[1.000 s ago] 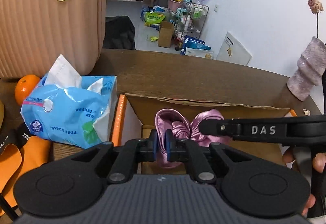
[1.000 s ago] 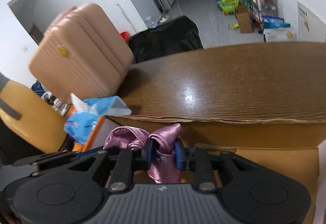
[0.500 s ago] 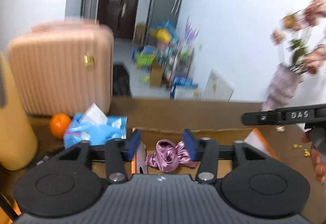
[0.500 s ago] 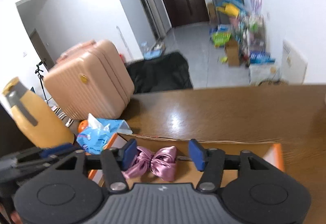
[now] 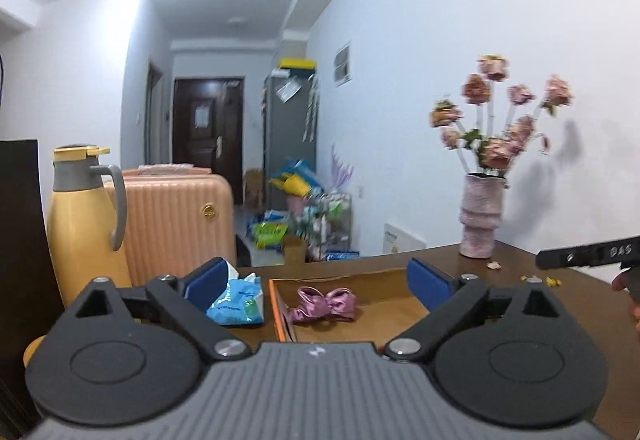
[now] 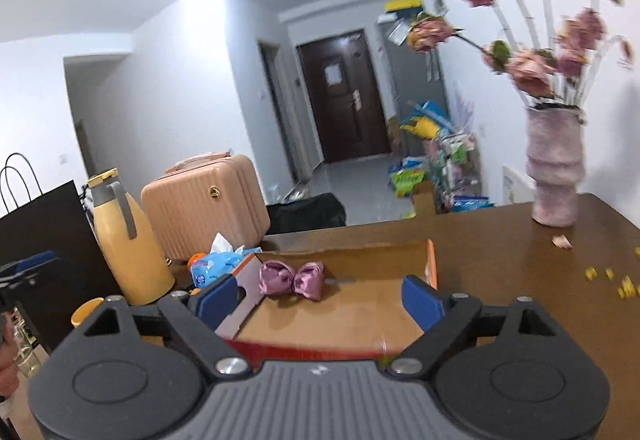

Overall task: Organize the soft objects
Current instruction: 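Close both grippers on the lavender fuzzy hair band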

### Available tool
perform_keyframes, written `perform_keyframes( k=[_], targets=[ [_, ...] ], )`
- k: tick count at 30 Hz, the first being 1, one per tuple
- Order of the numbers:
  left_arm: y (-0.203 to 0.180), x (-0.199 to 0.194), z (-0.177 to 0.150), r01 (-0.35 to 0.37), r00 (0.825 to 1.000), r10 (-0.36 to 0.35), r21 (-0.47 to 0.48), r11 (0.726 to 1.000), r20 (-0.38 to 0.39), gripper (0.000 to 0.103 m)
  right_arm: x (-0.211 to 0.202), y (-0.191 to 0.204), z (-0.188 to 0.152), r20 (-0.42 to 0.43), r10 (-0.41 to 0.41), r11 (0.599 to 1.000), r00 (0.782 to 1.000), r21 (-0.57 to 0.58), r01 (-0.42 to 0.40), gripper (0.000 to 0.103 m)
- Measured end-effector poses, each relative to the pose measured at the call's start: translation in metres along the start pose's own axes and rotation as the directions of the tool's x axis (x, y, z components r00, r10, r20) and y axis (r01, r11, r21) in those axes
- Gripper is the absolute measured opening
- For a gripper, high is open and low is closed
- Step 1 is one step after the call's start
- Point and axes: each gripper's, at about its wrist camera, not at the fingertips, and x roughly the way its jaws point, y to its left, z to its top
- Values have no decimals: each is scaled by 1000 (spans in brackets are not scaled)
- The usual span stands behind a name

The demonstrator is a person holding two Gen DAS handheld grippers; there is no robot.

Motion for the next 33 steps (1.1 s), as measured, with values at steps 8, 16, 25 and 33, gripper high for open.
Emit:
perform_keyframes(
  k=[8,16,25,33],
  targets=[
    [-21,-13,-48,84,995,-89,-87,993,-53,102,-41,13,-78,74,-91,996,993,2,91,90],
    [-38,-12,-63,84,991,-88,-40,996,-104,102,-50,5,-115,8,-78,995,997,69,77,90],
    [-42,-4,-81,55,985,-63,-52,997,-161,103,-52,4,-127,-12,-60,996,998,61,60,90],
    [-32,9,-107,-11,969,-14,-98,995,-248,103,-30,18,-133,-74,-14,999,997,44,17,89]
  ],
)
